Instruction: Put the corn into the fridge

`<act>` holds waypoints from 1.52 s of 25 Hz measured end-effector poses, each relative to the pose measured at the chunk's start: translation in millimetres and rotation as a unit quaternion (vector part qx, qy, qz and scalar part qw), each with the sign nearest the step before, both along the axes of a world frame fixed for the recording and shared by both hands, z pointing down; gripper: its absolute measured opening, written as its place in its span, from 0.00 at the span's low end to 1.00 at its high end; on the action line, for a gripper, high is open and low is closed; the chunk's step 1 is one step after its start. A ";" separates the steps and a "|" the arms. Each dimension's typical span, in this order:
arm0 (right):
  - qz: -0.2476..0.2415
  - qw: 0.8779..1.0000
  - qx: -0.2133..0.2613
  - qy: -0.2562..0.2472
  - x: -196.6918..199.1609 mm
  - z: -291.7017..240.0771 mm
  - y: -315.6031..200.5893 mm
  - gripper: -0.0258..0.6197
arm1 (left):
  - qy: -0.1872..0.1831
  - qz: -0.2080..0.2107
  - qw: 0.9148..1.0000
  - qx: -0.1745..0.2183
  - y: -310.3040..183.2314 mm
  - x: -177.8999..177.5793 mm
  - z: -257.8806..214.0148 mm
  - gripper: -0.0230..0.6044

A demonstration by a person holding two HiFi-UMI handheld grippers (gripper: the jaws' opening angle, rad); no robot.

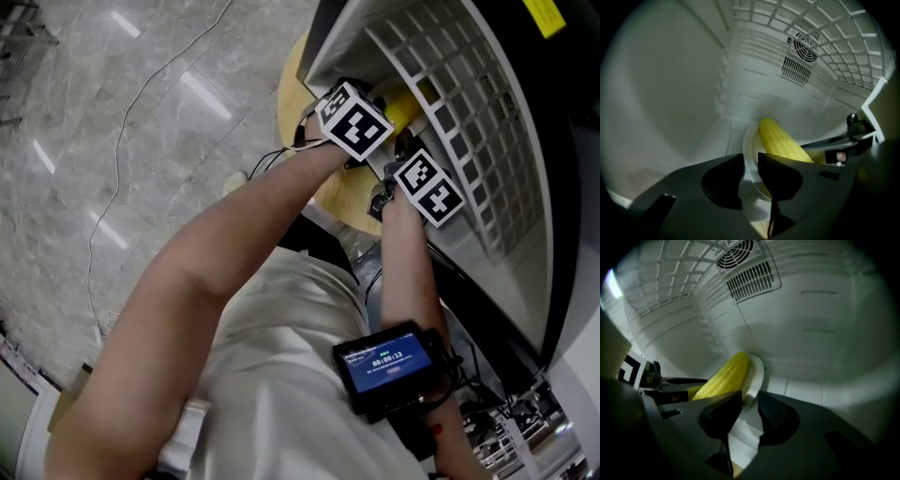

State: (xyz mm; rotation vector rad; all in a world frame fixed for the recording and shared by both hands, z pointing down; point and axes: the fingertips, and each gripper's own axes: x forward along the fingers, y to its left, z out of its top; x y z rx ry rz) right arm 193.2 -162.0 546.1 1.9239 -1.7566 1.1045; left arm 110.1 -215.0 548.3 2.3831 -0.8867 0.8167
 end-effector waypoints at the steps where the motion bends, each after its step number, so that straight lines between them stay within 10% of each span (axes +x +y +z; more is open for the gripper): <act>1: 0.001 1.000 0.001 0.004 0.4 -0.5 -0.1 0.18 | -0.006 0.004 1.000 0.004 0.0 -0.2 0.1 0.17; 31: 0.057 0.995 0.073 -0.028 0.3 -20.5 34.7 0.05 | 0.000 0.031 0.998 0.056 22.9 -49.9 -28.2 0.20; 38: 0.013 0.994 0.105 -0.019 -13.6 -41.4 39.8 0.05 | 0.003 0.042 0.998 0.054 42.4 -70.5 -38.3 0.05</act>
